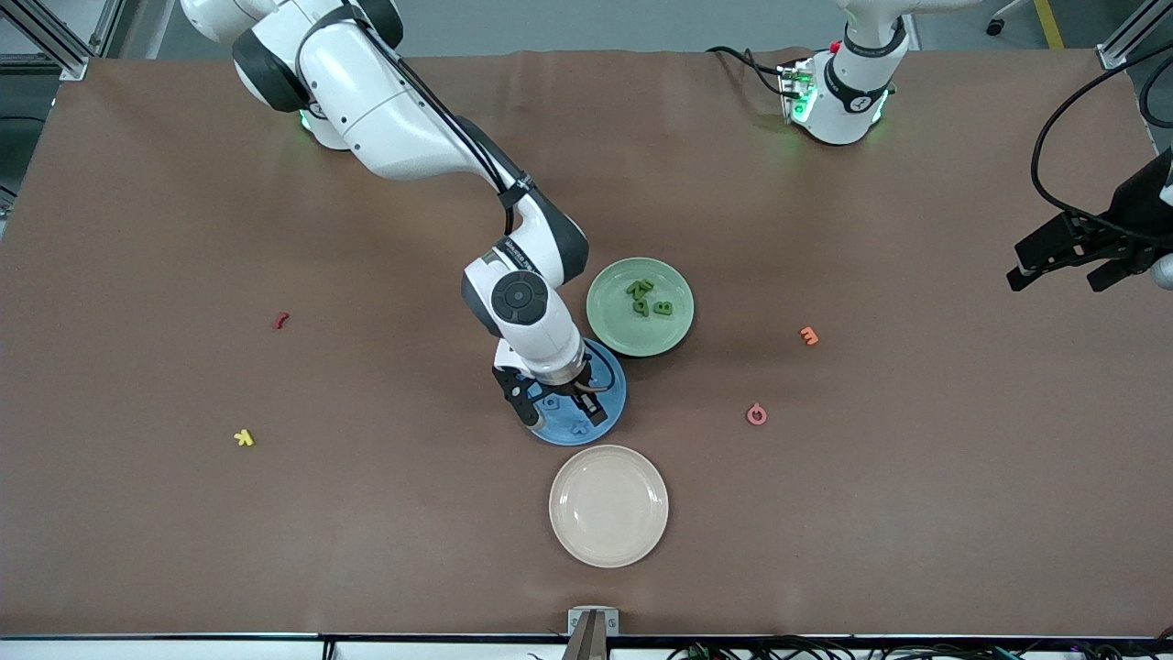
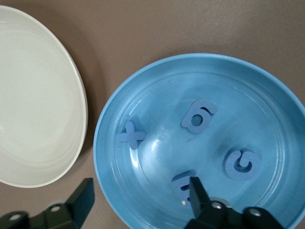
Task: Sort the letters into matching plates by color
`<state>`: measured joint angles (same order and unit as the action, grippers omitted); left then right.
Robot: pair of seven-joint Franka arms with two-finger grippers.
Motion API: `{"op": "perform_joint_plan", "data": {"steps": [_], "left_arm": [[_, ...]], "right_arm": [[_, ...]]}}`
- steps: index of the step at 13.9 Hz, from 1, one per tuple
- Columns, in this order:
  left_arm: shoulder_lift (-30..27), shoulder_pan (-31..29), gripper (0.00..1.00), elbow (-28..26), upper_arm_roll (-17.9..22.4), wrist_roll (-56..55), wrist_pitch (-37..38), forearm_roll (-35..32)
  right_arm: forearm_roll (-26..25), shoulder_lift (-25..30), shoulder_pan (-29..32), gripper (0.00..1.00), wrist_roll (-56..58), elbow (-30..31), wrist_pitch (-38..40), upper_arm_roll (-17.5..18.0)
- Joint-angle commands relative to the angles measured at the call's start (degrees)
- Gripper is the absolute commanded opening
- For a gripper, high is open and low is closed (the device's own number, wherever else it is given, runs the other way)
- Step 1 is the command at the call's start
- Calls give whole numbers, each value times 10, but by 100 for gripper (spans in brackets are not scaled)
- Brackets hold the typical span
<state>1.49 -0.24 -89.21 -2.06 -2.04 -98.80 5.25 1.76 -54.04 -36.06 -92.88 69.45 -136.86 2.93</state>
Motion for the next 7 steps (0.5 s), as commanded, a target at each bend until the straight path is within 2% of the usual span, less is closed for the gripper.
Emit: {"op": "perform_joint_plan", "data": {"steps": [1, 7], "left_arm": [[-3, 15, 100, -3, 7, -5, 9, -9], [-19, 33, 100, -24, 21, -10, 12, -9]], "right_arm": [[-17, -6, 1, 100, 2, -15, 19, -6], [-23, 30, 39, 100, 184, -8, 173, -4]]}}
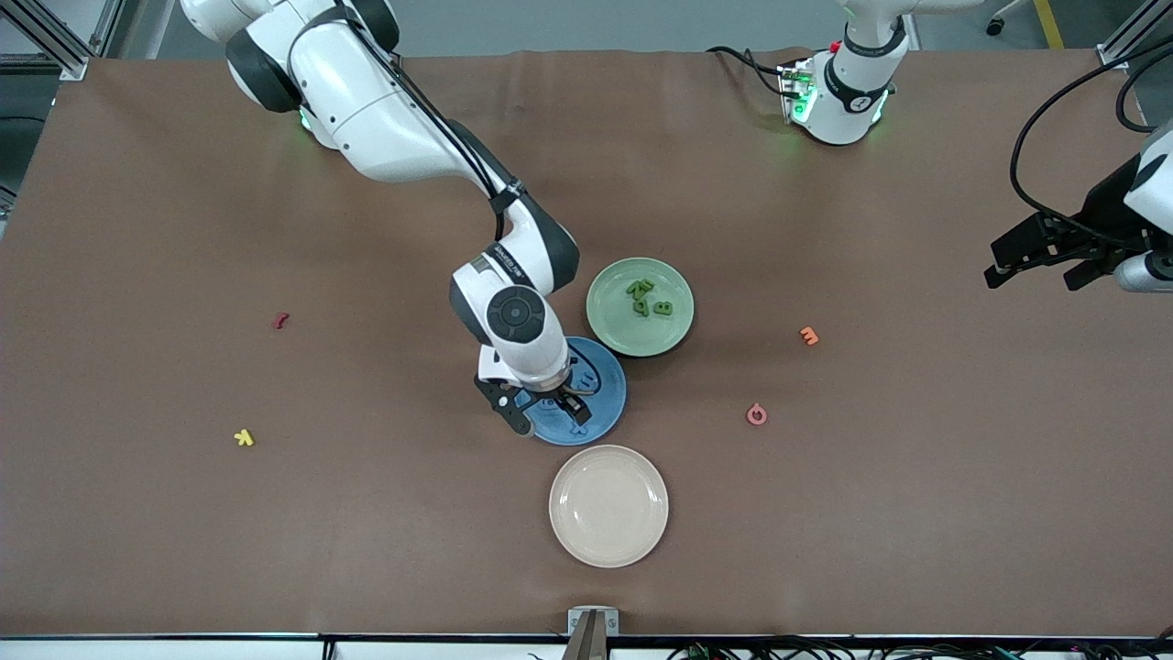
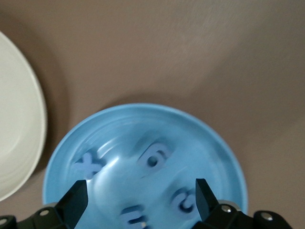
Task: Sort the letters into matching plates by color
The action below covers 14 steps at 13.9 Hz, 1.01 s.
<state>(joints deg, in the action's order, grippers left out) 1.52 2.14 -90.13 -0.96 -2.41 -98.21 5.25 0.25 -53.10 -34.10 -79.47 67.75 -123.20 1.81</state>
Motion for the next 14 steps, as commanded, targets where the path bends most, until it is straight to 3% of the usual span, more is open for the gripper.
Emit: {"op": "perform_joint_plan", "data": {"steps": [1, 4, 9, 14], "left_arm": [[-21, 9, 100, -14, 10, -6, 6, -9], [-36, 8, 100, -35, 10, -6, 4, -9], [-36, 2, 100, -32, 9, -5, 2, -9], [-35, 0, 100, -29, 9, -4, 2, -9]], "right_arm": [[-7, 30, 32, 100, 82, 12, 46, 8], [-3, 67, 70, 100, 185, 38, 53, 12], [-8, 168, 155, 100, 457, 142, 124, 8], [-19, 265, 244, 100, 672, 164, 265, 6]]}}
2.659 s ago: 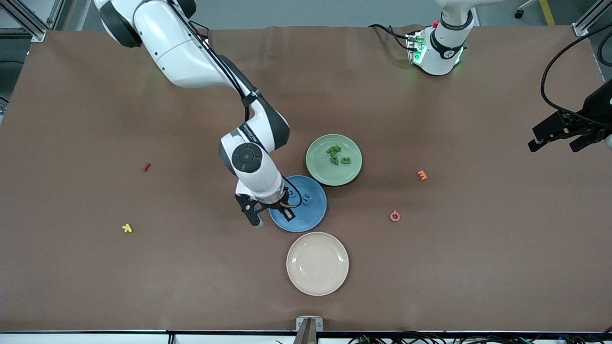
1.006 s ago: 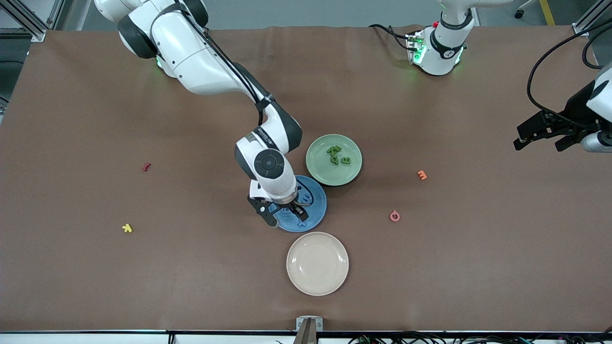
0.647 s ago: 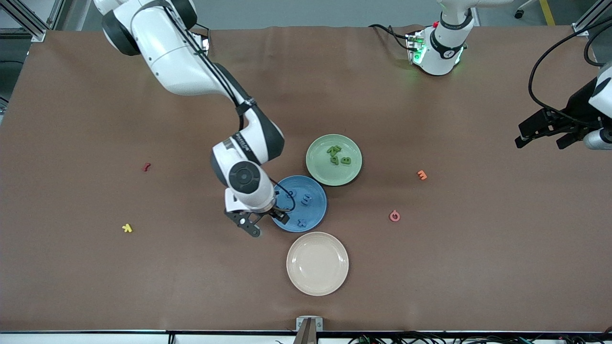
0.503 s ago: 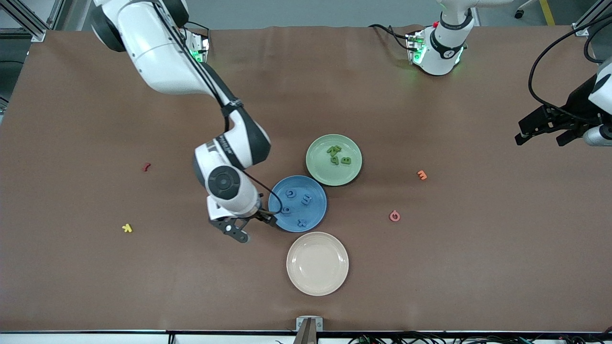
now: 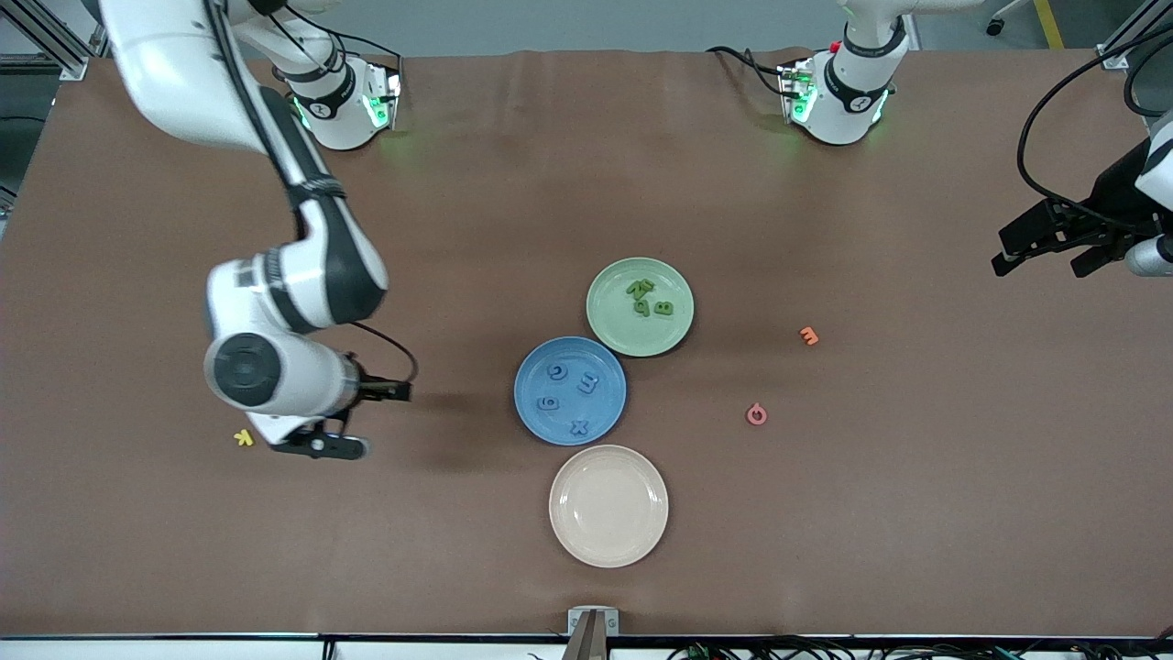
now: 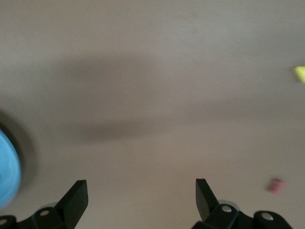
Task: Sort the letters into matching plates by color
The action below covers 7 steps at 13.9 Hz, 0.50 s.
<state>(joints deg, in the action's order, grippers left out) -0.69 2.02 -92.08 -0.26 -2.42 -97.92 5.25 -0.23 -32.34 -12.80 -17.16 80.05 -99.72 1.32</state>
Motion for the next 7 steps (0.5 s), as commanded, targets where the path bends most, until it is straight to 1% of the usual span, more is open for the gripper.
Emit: {"op": "perform_joint_plan", "data": {"steps": [1, 3, 5, 7], "left_arm": [[-13, 1, 100, -6, 2, -3, -1, -9], [-12, 1, 100, 2, 2, -3, -1, -10], [-12, 1, 100, 3, 1, 0, 0, -10], [-12, 1, 100, 5, 1, 3, 2, -10]], "right_arm": [[-20, 71, 49, 100, 69, 41, 50, 11], [-21, 96, 86, 100, 115, 41, 80, 11], [-21, 118, 110, 100, 117, 40, 111, 11], [-21, 141, 120, 100, 113, 35, 142, 11]]}}
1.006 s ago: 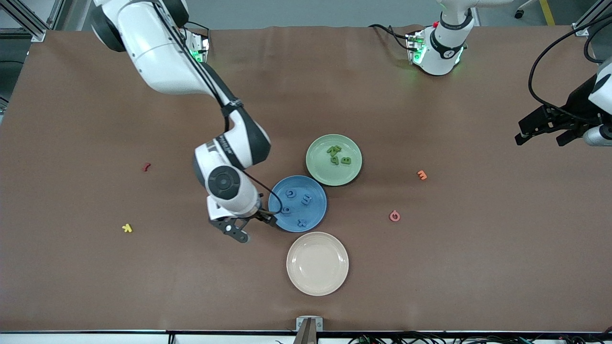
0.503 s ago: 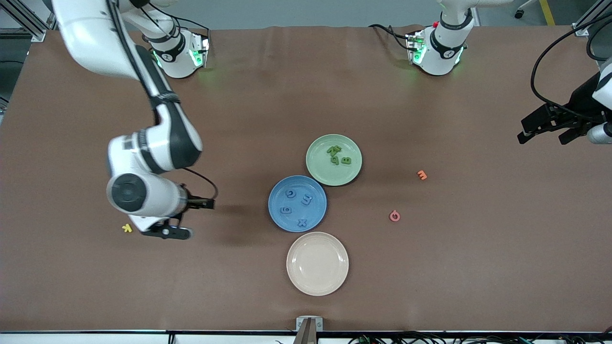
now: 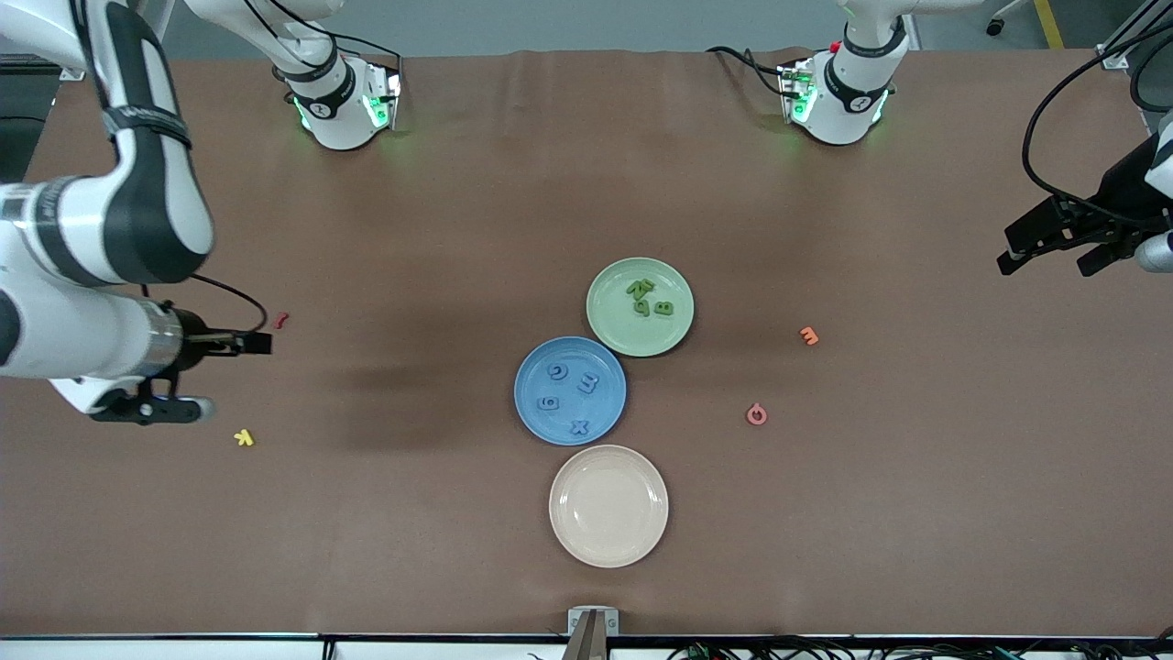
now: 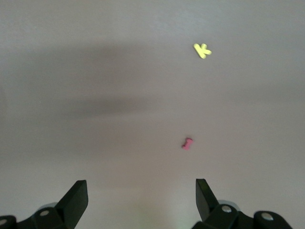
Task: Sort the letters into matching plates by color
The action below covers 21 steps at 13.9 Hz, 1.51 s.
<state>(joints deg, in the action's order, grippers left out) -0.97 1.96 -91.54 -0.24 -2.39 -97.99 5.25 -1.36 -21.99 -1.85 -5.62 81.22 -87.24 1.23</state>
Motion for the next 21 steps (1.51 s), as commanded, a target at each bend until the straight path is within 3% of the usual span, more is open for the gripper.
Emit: {"op": "perform_joint_plan", "data": {"steps": [1, 3, 7, 14, 21], "left_arm": [[-10, 2, 100, 0, -1, 1, 3, -10], [-11, 2, 100, 1, -4, -2, 4, -16], [-11, 4, 100, 5, -5, -1, 16, -33], [-11, 2, 100, 5, -4, 0, 16, -32], [-11, 2, 100, 5, -4, -3, 16, -31]], "right_arm": [[-9, 43, 11, 100, -7, 18, 33, 11], [-10, 46, 18, 100, -6, -12, 79, 10], [-9, 41, 33, 100, -2, -47, 88, 11], [-7, 40, 32, 100, -4, -48, 82, 12], [0, 76, 35, 100, 23, -32, 70, 14]]}}
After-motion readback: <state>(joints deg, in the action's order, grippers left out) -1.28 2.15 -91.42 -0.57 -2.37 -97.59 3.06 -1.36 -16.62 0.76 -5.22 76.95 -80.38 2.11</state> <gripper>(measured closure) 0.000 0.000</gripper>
